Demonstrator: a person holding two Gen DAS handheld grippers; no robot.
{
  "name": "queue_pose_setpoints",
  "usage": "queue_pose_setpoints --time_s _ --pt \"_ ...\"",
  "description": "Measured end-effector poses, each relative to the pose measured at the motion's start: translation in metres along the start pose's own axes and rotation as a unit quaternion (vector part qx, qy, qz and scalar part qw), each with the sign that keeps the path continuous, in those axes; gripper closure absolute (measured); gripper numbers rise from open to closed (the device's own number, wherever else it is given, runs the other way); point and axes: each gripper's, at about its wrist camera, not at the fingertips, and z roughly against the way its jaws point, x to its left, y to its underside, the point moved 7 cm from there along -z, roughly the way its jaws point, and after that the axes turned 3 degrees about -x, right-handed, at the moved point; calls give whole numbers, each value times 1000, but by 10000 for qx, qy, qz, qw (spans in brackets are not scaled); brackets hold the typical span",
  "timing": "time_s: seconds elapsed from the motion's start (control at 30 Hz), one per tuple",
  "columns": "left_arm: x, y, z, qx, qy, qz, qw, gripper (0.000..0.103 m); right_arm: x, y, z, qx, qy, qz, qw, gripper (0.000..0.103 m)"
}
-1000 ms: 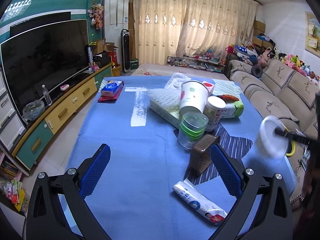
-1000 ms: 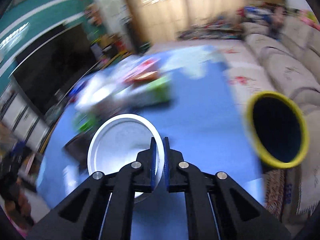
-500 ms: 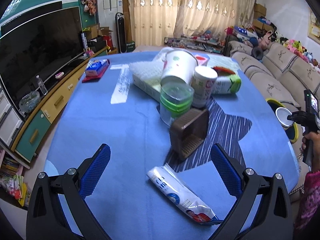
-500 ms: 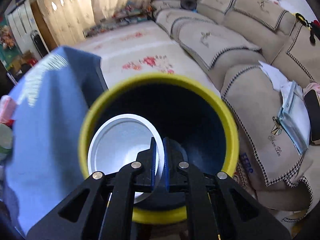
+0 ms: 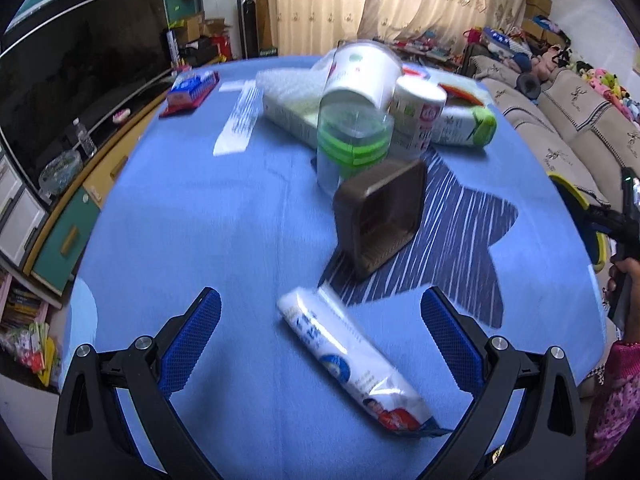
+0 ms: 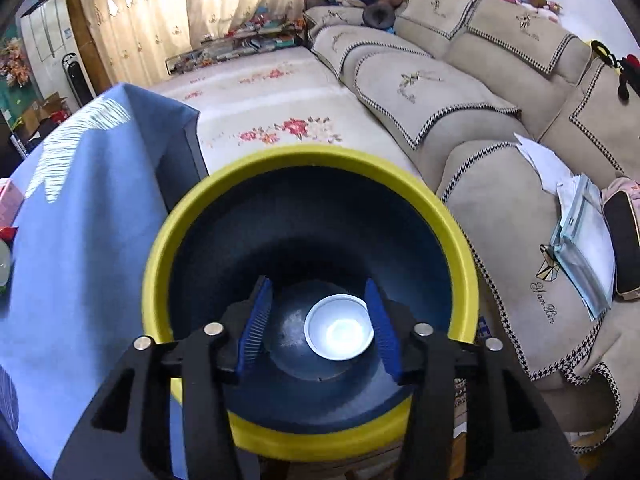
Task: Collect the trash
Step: 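Carry the white bowl to the yellow-rimmed bin and open the right gripper, then grasp the white-blue squeeze tube with the left gripper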
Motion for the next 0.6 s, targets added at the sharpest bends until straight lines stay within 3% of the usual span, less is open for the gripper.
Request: queue_pose_setpoints --time_s 0.3,0.5,0.6 --pt "4 15 -17 359 -83 97 9993 5 14 -2 26 -212 -192 115 9995 52" --pt "3 22 -24 606 -68 56 9981 27 19 0 28 -201 -254 137 9994 51" --pt "6 24 -20 634 -47 86 9979 43 21 3 30 -188 -295 156 9993 51"
